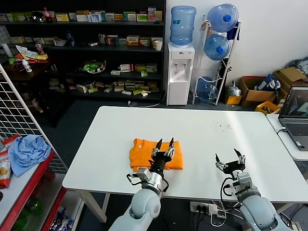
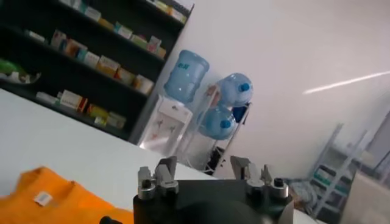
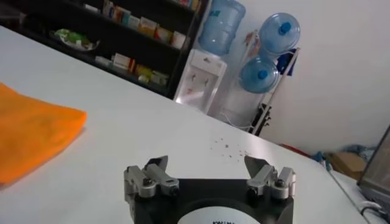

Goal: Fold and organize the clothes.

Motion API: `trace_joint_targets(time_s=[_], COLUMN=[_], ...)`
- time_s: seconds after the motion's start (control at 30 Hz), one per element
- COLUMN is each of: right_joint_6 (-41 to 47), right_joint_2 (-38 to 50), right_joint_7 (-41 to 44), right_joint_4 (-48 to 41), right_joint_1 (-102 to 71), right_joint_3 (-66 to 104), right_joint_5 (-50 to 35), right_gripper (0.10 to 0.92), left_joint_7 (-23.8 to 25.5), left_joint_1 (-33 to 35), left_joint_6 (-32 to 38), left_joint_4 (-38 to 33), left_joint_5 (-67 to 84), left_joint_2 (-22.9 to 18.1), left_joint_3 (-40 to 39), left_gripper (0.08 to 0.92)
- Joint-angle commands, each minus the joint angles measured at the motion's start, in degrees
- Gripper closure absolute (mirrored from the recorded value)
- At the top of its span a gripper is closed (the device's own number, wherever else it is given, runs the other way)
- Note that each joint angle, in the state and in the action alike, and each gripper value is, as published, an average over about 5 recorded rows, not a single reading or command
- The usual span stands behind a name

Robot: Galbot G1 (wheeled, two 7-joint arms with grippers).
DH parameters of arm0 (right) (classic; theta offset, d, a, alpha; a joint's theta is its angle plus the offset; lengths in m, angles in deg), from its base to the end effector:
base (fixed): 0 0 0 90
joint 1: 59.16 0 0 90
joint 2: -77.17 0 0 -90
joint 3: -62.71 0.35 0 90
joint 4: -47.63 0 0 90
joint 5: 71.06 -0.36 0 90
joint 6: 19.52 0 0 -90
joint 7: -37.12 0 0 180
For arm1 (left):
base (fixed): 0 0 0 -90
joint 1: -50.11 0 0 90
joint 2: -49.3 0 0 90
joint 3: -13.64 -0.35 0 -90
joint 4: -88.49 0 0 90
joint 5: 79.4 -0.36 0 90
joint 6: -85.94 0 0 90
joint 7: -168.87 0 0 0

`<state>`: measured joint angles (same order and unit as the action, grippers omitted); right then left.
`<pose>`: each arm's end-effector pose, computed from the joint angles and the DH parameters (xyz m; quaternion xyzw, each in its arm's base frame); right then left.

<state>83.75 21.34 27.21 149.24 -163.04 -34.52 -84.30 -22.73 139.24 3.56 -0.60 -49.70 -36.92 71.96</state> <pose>0.2785 -0.1192 -0.3311 0.0151 -0.9709 0.1871 0.1485 0.3119 -0.1652 -0.3627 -0.1497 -0.9618 0.2257 0.0393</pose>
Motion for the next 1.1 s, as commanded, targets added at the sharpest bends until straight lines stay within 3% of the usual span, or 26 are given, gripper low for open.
trace_joint_targets(time_s=[0.03,0.17,0.3,1.1], right_joint_6=[0.5,0.6,1.0,0.8], right_joint_2=[-7.1,-11.1,-14.6,-16.2], right_joint_7=[8.5,12.2,15.3,20.4], right_joint_4=[0.1,0.4,1.1,3.5], right_joint_1=[0.8,0.2,-0.9,-3.8], right_joint_3=[7.5,11.5,14.4,17.8], right_joint_5=[0.7,0.0,-0.4,0.5], right_gripper=[0.203,0.203,0.203,0.203], left_joint_7=[3.6,2.7,3.1,4.0], left_joint_1=[11.3,14.2,16.1,19.4], left_joint_6=[10.0,9.3,8.1,5.3], left_joint_4=[-6.6,-6.9,-8.0,-12.2], left_joint_5=[-9.5,-14.2,-16.4,-22.0], left_joint_2=[18.9,21.7,23.0,21.3], left_joint_3=[9.6,14.8,19.7,22.8], left_gripper=[0.354,0.238,0.183,0.177])
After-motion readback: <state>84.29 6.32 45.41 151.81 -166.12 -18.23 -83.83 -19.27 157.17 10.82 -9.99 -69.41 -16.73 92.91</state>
